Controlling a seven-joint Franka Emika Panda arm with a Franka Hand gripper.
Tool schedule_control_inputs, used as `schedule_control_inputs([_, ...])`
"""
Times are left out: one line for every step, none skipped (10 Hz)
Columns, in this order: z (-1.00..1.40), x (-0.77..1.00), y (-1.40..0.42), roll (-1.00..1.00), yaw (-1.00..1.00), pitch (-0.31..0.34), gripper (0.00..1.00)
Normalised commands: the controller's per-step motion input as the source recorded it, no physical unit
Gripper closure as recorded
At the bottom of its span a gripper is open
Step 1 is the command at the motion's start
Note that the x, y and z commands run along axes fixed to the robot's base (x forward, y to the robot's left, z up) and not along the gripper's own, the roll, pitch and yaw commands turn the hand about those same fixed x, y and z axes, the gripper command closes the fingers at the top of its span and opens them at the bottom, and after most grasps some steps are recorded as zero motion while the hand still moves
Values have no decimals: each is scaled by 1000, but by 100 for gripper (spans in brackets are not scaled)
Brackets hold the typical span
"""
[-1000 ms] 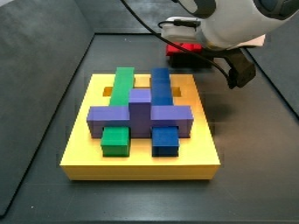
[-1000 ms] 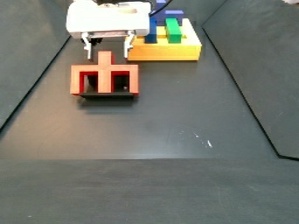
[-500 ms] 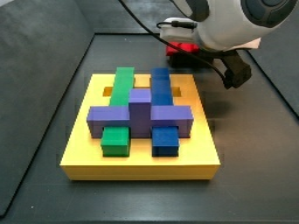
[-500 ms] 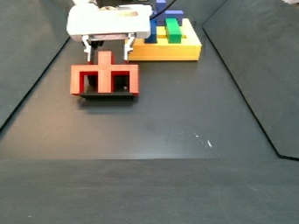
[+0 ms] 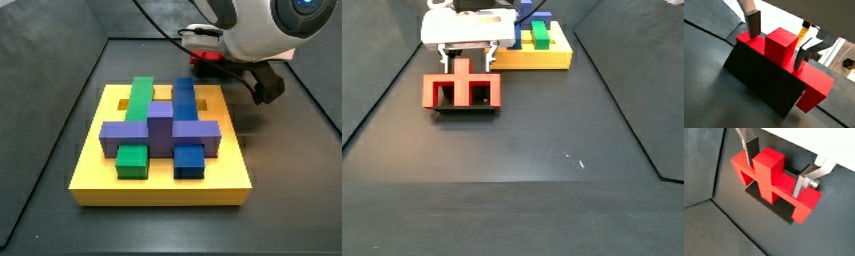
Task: Pick up the red object. Move up. Place the red object on the fixture. Regrasp the red object. Move to above the board. Insert the red object.
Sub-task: Regrasp the red object.
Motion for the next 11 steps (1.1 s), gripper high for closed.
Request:
schedule_control_inputs([0,0,80,-317,0,-100,0])
schedule_control_inputs([60,0,0,-326,117,-154,0])
schedule_control_inputs([0,-17,0,-197,89,-137,0])
schedule_control_inputs([0,0,0,-146,74,-111,0])
schedule_control_inputs([0,0,0,-109,66,-97,0])
schedule_control_inputs([0,0,0,0,0,0,0])
schedule_control_inputs([0,0,0,0,0,0,100])
schedule_control_inputs([0,0,0,0,0,0,100])
schedule_control_inputs([0,0,0,0,0,0,100])
schedule_control_inputs([0,0,0,0,0,0,100])
schedule_control_inputs([0,0,0,0,0,0,100])
